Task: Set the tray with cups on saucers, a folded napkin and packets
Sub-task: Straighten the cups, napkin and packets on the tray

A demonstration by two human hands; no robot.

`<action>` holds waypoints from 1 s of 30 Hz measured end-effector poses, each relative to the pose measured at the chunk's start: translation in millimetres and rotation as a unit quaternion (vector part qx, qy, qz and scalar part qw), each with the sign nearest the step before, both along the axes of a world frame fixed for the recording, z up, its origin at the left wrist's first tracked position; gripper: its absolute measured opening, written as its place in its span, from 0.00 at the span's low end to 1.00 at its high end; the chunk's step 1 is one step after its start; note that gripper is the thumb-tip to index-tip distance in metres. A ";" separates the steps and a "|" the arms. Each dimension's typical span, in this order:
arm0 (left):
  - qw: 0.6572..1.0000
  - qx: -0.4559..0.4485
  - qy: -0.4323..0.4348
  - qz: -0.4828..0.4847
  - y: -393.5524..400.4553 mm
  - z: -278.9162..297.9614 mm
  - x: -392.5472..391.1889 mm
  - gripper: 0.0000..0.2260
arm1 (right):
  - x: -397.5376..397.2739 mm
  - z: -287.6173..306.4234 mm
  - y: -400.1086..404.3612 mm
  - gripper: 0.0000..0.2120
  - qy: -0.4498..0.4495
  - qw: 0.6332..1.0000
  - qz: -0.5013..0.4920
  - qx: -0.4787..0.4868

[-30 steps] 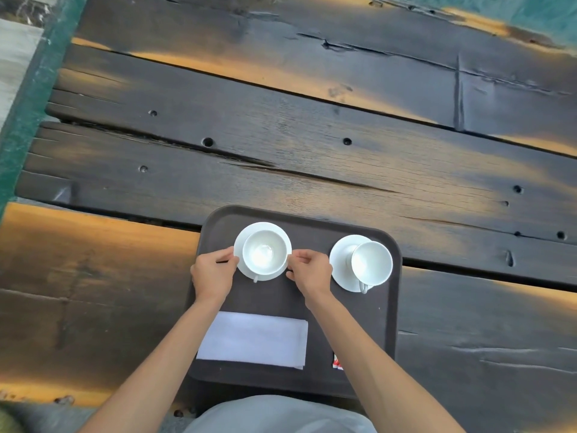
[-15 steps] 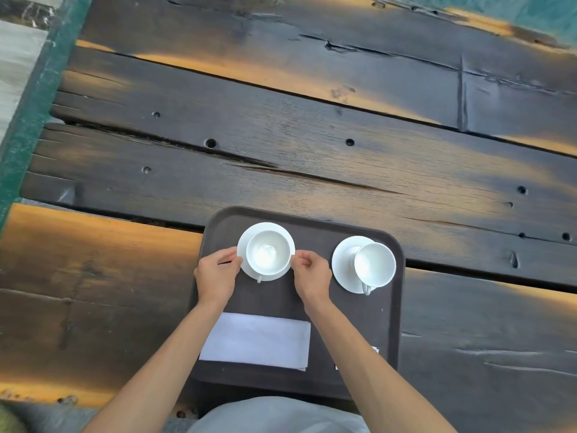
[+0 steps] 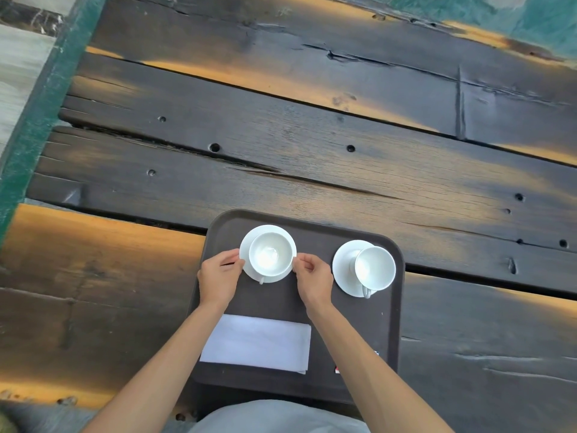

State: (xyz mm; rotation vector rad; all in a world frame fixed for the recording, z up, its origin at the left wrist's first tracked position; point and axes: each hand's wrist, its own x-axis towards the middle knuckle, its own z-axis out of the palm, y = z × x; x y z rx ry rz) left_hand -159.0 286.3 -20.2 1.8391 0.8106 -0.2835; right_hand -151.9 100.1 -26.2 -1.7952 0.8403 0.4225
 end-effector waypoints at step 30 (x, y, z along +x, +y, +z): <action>0.978 -0.054 -0.094 -0.179 -3.1 15.3 4.0 0.29 | -6.9 27.2 11.3 0.30 -0.138 0.971 0.193 -0.018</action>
